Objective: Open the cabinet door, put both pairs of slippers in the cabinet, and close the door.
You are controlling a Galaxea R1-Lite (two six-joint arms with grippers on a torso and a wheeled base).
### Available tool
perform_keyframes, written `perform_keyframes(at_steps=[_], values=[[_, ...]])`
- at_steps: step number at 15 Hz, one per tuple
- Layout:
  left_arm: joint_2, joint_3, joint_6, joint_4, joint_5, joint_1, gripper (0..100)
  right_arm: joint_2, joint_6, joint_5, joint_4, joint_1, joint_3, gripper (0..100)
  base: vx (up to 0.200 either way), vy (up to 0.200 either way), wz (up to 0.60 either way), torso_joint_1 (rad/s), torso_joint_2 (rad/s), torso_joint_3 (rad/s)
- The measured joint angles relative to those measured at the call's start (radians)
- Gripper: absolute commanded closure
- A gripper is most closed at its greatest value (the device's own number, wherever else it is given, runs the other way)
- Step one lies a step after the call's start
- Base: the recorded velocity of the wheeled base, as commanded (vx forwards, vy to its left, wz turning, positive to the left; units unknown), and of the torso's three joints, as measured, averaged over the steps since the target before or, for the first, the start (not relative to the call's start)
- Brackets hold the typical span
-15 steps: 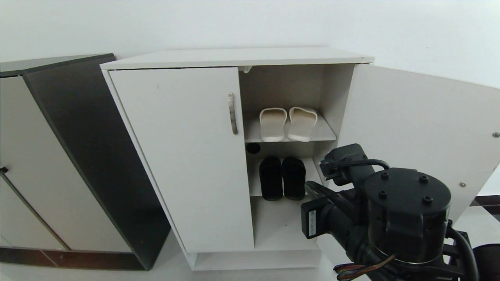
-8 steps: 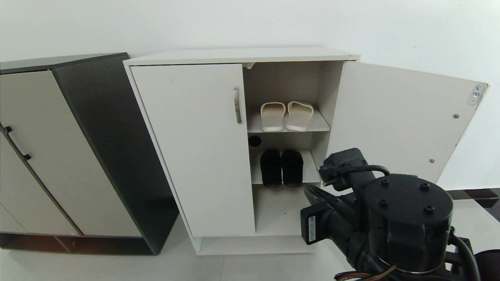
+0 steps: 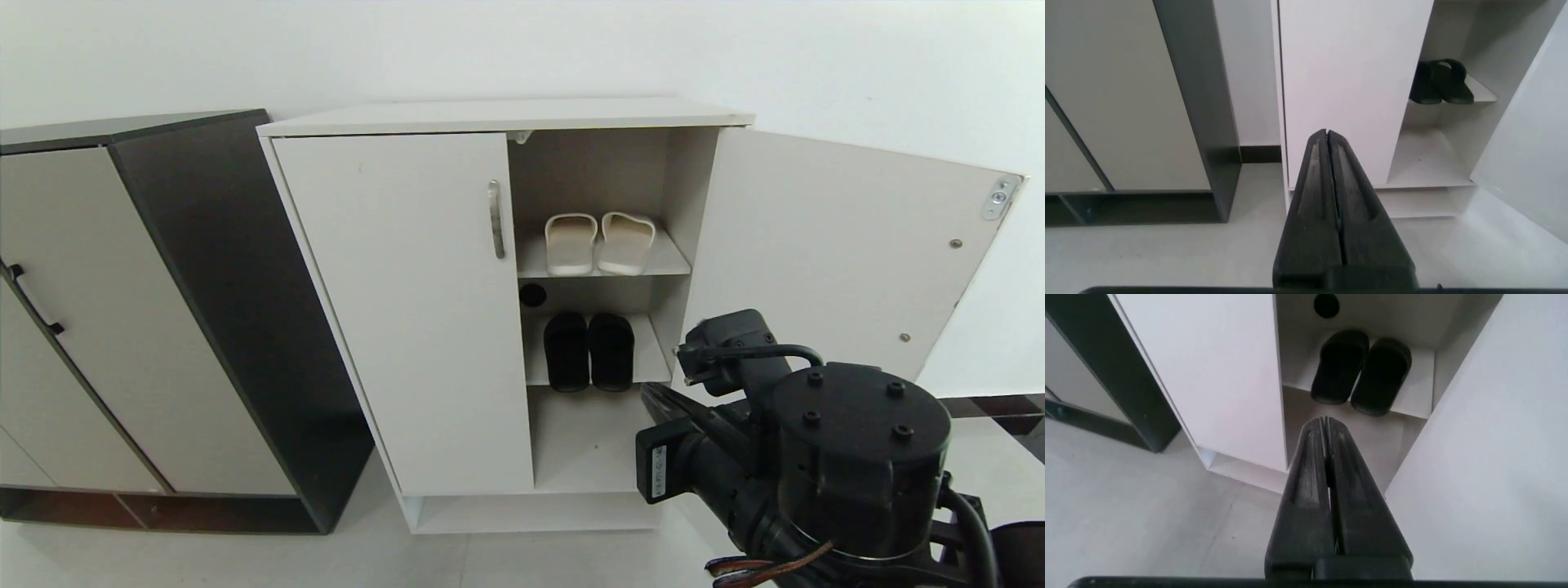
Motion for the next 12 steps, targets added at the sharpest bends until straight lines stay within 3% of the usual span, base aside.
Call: perform_keyframes(at_steps=[6,12], values=[[0.0,0.0,0.0,0.0,0.0,0.0,100,0.003,-0.001,0.0,0.0,-0.001,0.001,100,0.0,0.0,0.0,0.0,0.0,0.0],[0.0,0.0,0.0,0.0,0.0,0.0,100,0.005,-0.002,0.0,0.0,-0.007,-0.001,100,0.0,0.0,0.0,0.043,-0.3,-0.3]])
